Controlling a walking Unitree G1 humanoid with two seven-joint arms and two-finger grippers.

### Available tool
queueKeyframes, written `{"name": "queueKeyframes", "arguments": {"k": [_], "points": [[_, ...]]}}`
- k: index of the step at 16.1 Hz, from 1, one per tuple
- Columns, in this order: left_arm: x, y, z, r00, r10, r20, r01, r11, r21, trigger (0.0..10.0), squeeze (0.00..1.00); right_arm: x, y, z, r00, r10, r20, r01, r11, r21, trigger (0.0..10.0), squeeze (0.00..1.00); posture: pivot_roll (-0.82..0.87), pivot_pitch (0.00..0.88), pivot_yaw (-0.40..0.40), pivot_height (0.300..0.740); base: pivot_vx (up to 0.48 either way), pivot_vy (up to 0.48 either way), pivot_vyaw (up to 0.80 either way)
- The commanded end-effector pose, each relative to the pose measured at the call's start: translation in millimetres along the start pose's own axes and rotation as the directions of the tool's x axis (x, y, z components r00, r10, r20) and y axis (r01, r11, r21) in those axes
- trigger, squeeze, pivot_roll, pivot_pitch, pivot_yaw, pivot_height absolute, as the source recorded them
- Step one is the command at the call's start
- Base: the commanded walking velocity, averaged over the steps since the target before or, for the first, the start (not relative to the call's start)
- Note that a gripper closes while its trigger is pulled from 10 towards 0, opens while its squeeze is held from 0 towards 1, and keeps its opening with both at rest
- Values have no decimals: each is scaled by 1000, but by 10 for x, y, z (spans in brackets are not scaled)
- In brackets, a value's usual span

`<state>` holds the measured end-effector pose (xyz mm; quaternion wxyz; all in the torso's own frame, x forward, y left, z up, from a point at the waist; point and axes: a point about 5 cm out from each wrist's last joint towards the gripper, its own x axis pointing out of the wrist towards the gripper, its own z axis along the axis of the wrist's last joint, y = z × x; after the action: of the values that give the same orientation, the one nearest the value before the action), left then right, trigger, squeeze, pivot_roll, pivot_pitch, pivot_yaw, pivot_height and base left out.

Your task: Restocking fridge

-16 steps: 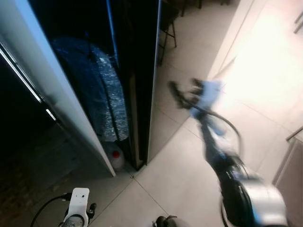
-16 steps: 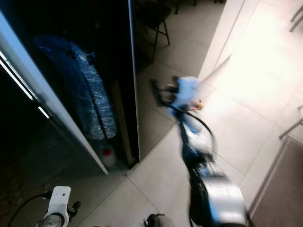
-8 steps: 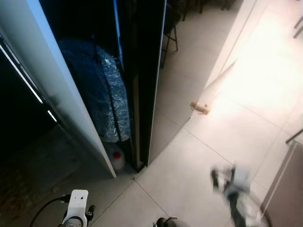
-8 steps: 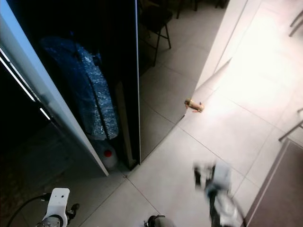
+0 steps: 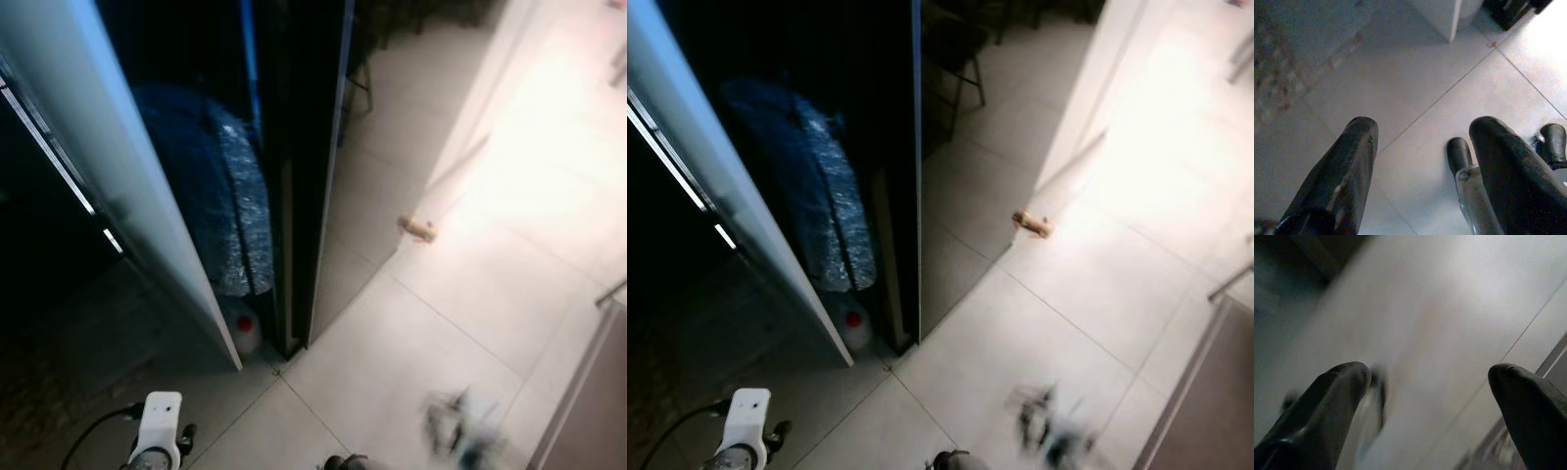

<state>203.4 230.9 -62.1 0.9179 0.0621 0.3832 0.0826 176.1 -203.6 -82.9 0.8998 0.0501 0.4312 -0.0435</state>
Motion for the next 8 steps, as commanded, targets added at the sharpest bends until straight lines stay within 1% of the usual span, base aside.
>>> {"name": "queueKeyframes", "arguments": {"k": [1,3,5,7,8], "points": [[-35,42,-148,998,27,-59,-31,998,-61,10000,0,-24,36,-137,998,28,-59,-30,999,-33,10000,0,-104,166,-47,740,0,0,0],[-39,73,-163,997,42,-67,-48,995,-90,10000,0,-11,107,-116,996,71,-61,-75,994,-75,10000,0,-89,160,-53,740,0,0,0],[-42,98,-169,996,49,-68,-56,993,-100,10000,0,3,141,-75,995,82,-50,-87,992,-92,10000,0,-86,154,-54,740,0,0,0],[-43,107,-176,996,52,-73,-60,991,-123,10000,0,33,180,60,995,101,-5,-100,985,-143,10000,0,-81,148,-53,740,0,0,0],[-41,107,-169,996,49,-71,-59,989,-138,10000,0,43,195,108,994,107,11,-104,983,-152,10000,0,-75,143,-56,740,0,0,0]]}}
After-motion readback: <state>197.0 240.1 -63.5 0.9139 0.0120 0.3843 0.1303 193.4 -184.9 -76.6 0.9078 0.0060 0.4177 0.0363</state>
